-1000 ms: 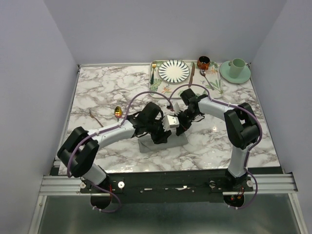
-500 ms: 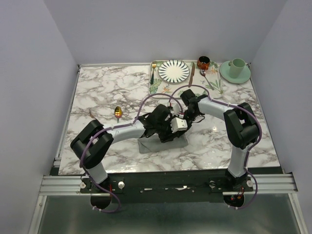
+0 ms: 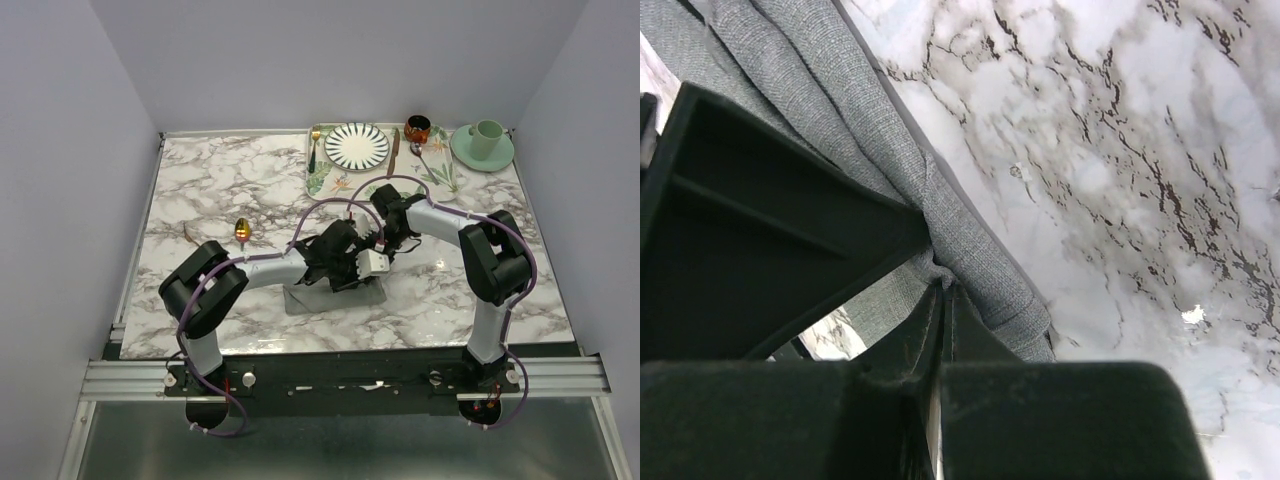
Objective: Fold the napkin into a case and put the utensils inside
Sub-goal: Pick up the top corner of the smaller rectangle folded napkin from the center of the board, then stuff the top corner of the smaller-rectangle-folded napkin into the folded napkin.
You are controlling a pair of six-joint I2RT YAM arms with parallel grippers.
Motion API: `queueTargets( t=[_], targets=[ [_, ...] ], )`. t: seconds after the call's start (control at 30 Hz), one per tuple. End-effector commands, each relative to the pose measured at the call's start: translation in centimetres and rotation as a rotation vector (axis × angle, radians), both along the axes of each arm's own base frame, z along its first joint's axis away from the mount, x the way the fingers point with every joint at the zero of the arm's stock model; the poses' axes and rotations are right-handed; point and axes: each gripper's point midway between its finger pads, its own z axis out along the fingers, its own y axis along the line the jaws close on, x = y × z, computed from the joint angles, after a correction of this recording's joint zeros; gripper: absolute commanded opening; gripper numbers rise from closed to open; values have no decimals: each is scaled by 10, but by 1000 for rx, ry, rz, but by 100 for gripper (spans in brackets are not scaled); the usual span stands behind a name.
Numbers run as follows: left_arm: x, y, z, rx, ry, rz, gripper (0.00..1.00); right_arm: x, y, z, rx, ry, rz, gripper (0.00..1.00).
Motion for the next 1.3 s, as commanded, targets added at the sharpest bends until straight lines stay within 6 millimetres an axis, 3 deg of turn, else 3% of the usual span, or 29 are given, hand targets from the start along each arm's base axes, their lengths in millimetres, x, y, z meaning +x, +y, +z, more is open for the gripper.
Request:
queueTargets(
  t=[0.0, 0.23, 0.33, 0.5, 0.8, 1.1, 1.27],
  targets=[
    [6, -4, -5, 27, -21, -10, 24, -8, 2, 8, 27, 71, -18, 8],
    [4, -4, 2, 22, 6, 18, 0, 11, -5, 44, 98, 101, -127, 22],
    [3, -6, 12, 5, 39, 53, 0, 16, -16, 53, 109, 119, -192, 27],
    [-1, -10, 23, -13, 113, 102, 0, 11, -30, 49, 68, 149, -255, 28],
    [-16, -9, 37, -38, 212, 156, 0, -1, -32, 44, 62, 177, -272, 34],
    [-31, -2, 32, -29, 325, 241, 0, 1, -26, 36, 86, 207, -287, 34],
    [-38, 3, 30, -20, 371, 282, 0, 0, -29, 16, 40, 228, -290, 30]
  ],
)
